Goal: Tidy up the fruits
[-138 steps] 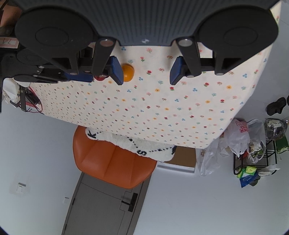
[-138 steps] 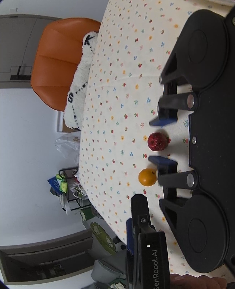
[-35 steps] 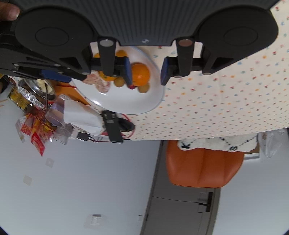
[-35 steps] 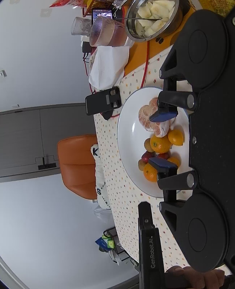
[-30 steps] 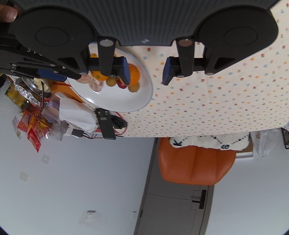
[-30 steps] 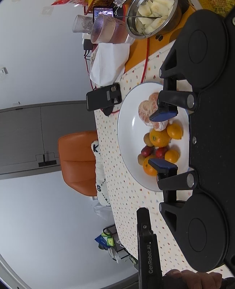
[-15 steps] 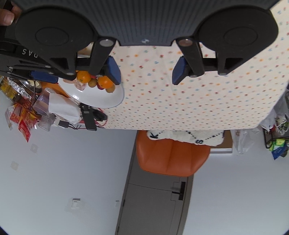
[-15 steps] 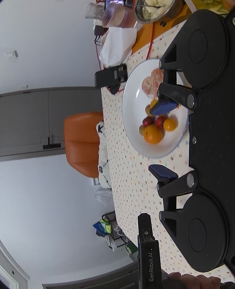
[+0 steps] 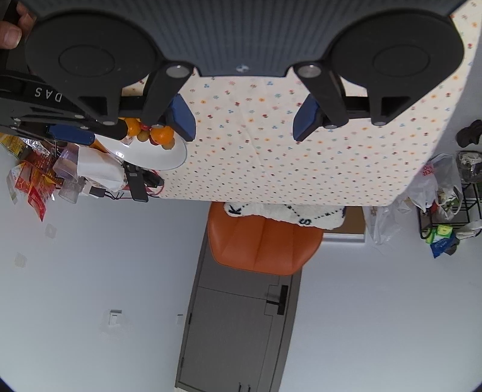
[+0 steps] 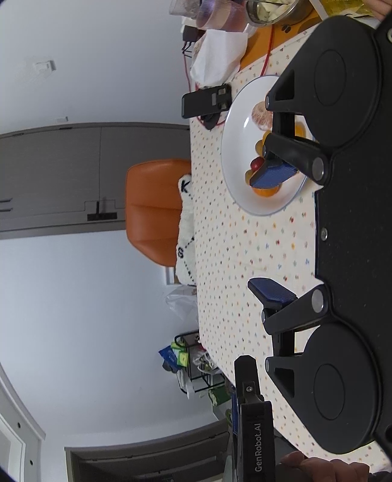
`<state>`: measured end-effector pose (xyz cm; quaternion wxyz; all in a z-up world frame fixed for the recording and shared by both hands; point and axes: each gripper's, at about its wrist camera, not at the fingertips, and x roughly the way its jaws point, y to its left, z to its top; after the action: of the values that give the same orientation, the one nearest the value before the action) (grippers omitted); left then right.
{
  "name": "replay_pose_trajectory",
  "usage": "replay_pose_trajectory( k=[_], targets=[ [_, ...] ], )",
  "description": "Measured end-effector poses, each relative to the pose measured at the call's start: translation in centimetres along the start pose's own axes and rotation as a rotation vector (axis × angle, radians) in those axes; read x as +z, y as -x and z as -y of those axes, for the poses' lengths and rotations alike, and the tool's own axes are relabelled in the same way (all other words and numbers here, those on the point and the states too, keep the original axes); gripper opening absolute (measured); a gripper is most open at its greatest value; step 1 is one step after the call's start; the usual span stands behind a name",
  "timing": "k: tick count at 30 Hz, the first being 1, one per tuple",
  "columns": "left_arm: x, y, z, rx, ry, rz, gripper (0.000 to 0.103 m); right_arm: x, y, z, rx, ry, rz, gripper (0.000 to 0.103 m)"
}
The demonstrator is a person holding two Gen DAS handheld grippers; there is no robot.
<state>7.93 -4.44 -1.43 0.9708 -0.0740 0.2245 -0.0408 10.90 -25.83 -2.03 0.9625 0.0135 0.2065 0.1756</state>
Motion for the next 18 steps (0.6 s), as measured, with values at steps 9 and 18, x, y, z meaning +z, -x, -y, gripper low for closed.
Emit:
replay_pose_trajectory(
  k=[9,18],
  targets=[
    [-0.4,3.0,-1.4,0.067,0.008,-0.004,0.085,0.1,1.3,-2.1,0.043,0.014,0.0,0.075],
    [-1.0,5.5,-2.8,0.109,0.017,-0.027,0.093,-0.1,3.0,-3.3,0.056,0.017,-0.008,0.096]
  ],
)
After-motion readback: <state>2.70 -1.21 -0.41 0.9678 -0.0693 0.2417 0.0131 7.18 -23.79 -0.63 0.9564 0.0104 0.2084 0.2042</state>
